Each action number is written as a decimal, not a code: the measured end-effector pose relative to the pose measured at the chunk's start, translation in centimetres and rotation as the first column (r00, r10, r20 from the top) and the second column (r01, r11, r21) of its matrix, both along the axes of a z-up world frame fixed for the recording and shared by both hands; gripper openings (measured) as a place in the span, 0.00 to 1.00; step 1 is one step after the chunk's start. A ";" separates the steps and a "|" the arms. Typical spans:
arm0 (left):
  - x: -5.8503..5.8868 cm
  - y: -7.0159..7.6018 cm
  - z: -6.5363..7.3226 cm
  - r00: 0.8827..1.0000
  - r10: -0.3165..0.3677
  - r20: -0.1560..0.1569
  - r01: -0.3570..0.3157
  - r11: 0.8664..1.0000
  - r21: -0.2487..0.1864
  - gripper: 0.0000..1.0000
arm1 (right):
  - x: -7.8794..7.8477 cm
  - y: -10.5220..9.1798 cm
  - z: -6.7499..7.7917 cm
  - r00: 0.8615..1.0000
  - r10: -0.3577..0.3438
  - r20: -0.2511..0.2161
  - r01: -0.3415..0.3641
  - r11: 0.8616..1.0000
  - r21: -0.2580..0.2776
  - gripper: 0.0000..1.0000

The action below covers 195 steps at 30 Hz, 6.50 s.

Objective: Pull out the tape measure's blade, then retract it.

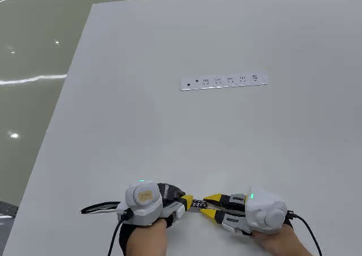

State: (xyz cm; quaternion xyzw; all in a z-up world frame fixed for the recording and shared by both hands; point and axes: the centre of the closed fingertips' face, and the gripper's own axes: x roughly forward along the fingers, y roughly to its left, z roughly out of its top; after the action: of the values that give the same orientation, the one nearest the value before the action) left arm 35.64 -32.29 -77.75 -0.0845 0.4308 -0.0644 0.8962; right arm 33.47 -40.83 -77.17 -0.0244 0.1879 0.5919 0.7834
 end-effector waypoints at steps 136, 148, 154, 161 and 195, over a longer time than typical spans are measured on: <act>0.1 0.6 3.3 0.935 -0.249 0.253 0.263 0.964 -0.024 0.74 | -0.4 -0.2 0.2 0.990 -0.106 -0.088 0.106 0.994 -0.004 0.30; -0.3 1.1 4.2 0.910 -0.294 0.291 0.313 0.950 -0.017 0.73 | -0.7 -1.0 1.0 0.987 -0.138 -0.088 0.137 0.990 -0.017 0.32; -0.8 1.3 4.2 0.901 -0.318 0.294 0.338 0.941 -0.021 0.72 | -1.0 -1.4 1.2 0.985 -0.147 -0.093 0.145 0.989 -0.029 0.33; -1.4 1.8 4.3 0.898 -0.333 0.289 0.356 0.934 -0.032 0.72 | -1.2 -2.0 1.7 0.981 -0.166 -0.098 0.162 0.986 -0.047 0.34; -4.5 3.5 6.3 0.868 -0.392 0.304 0.414 0.910 -0.011 0.71 | -3.1 -5.5 4.0 0.979 -0.203 -0.029 0.200 0.975 -0.101 0.40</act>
State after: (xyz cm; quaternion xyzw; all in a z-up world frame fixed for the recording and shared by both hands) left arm 31.13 -28.76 -71.41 -0.0160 0.2975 -0.2780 0.9132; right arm 30.32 -46.35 -73.13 -0.0319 0.2334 0.4998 0.8335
